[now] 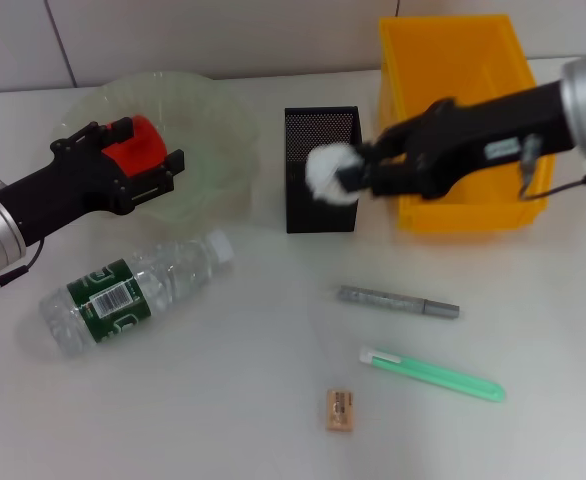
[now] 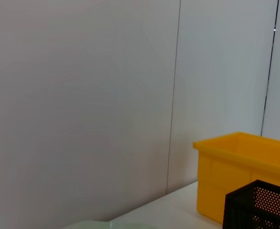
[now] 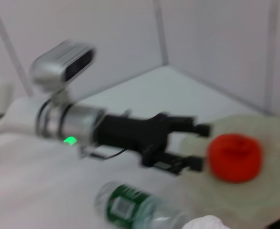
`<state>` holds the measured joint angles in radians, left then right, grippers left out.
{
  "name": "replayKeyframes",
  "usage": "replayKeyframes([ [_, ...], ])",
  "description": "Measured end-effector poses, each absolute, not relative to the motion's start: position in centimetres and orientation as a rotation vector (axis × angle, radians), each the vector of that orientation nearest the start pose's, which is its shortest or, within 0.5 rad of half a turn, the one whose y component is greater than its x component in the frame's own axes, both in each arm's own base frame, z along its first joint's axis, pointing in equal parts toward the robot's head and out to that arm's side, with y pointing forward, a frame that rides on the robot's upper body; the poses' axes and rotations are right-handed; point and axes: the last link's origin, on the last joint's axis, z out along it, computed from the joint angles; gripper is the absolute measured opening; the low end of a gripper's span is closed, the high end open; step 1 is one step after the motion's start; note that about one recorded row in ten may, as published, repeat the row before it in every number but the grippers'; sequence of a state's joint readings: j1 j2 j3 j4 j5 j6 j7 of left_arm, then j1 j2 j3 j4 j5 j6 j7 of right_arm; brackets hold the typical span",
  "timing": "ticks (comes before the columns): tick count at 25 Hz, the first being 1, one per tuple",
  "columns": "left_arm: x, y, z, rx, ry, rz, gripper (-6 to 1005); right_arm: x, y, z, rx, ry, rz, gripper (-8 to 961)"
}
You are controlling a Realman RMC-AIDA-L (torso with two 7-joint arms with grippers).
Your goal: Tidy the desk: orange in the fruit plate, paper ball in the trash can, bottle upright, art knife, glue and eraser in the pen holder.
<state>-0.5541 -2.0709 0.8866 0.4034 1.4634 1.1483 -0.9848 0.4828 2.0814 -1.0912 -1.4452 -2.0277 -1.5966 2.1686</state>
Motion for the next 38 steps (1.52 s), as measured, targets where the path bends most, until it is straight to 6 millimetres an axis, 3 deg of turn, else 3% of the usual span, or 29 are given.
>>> replayKeyframes([
  [6, -27.0, 36.9, -2.2, -2.329, -0.503, -0.738, 835, 17.8, 35.2, 9.4, -2.583, 0.68, 0.465, 308],
  [7, -27.1, 36.9, -2.2, -2.329, -0.506, -0.739, 835, 17.8, 35.2, 9.4, -2.583, 0.68, 0.465, 308],
  [11, -27.2, 36.6, -2.4, -2.334, -0.521, -0.744, 835, 20.9, 35.8, 12.2, -2.379, 0.704, 0.499, 309],
  [14, -27.3, 36.3, -2.6, -2.338, -0.53, -0.751, 835, 22.2, 36.1, 12.8, -2.305, 0.721, 0.5, 309],
  [16, -27.3, 36.2, -2.7, -2.342, -0.534, -0.755, 835, 24.0, 36.7, 12.8, -2.226, 0.748, 0.491, 309],
  [21, -27.3, 35.7, -3.1, -2.37, -0.519, -0.751, 834, 26.0, 37.8, 11.9, -2.154, 0.767, 0.467, 310],
  [38, -27.0, 34.6, -3.1, -2.408, -0.474, -0.808, 833, 27.1, 39.6, 10.0, -2.128, 0.769, 0.434, 312],
])
